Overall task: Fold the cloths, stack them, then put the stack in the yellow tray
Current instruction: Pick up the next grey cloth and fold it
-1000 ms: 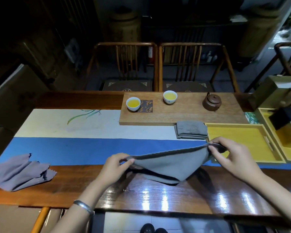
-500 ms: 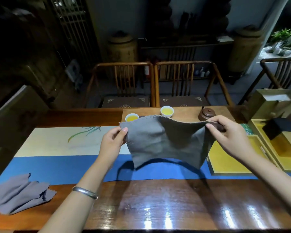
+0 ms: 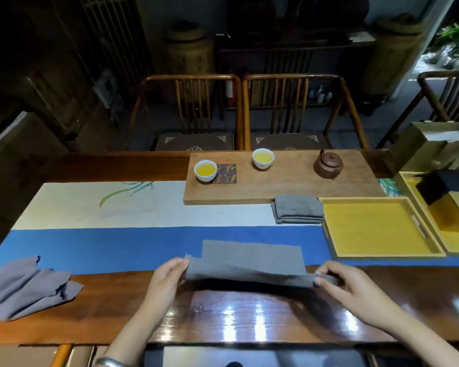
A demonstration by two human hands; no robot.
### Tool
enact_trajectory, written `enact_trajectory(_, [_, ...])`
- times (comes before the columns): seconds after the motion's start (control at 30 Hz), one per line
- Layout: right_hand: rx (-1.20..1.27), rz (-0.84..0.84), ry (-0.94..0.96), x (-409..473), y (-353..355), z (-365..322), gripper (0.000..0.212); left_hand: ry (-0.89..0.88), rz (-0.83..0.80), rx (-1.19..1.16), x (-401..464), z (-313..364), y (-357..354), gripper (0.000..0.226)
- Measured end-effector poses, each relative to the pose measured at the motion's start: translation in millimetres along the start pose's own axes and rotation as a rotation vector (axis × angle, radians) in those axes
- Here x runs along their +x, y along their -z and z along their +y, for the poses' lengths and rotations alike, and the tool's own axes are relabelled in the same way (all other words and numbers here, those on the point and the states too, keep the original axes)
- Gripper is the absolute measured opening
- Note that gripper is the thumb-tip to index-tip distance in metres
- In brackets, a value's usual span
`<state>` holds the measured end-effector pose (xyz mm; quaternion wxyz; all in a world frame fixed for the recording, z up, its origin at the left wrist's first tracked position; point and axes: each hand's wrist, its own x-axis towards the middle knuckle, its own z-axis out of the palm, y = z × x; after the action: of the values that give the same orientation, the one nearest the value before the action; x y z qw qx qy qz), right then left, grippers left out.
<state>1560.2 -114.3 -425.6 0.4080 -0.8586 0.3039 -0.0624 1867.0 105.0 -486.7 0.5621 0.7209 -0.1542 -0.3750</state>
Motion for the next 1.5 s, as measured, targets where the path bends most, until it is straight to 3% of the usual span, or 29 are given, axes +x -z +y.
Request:
enact_trajectory(0.17, [0.004,-0.111,-0.104,-9.0,-29.1,24.5,0.019,0.025,-0.037,0.170,-8.6,-30.5,4.8,0.027])
enact_trajectory(0.43, [0.162,0.026,-0.266,42.8,-54.0,55.9,0.014,-0.001,0.019,0.177,36.4,-40.1,-20.7,0.027])
enact_trajectory(0.63, [0.213,0.173,-0.372,79.6,-85.0,98.7,0.017,-0.074,0.134,0.368,85.0,-81.9,-31.5,0.028])
enact_trajectory(0.77, [0.143,0.308,-0.392,93.8,-105.7,122.3,0.022,-0.188,0.208,0.519,110.8,-103.1,-39.8,0.030])
enact_trajectory(0.93, [0.094,0.508,-0.388,98.7,-117.9,126.8,0.051,-0.262,0.251,0.600,127.0,-106.6,-44.8,0.033])
enact_trajectory(1.23, [-0.092,0.541,-0.390,109.3,-121.7,124.7,0.041,-0.219,0.272,0.725,129.5,-101.4,-50.7,0.037])
enact_trajectory(1.5, [-0.129,0.564,-0.350,108.0,-125.0,129.8,0.035,-0.212,0.259,0.688,126.4,-99.6,-46.8,0.030])
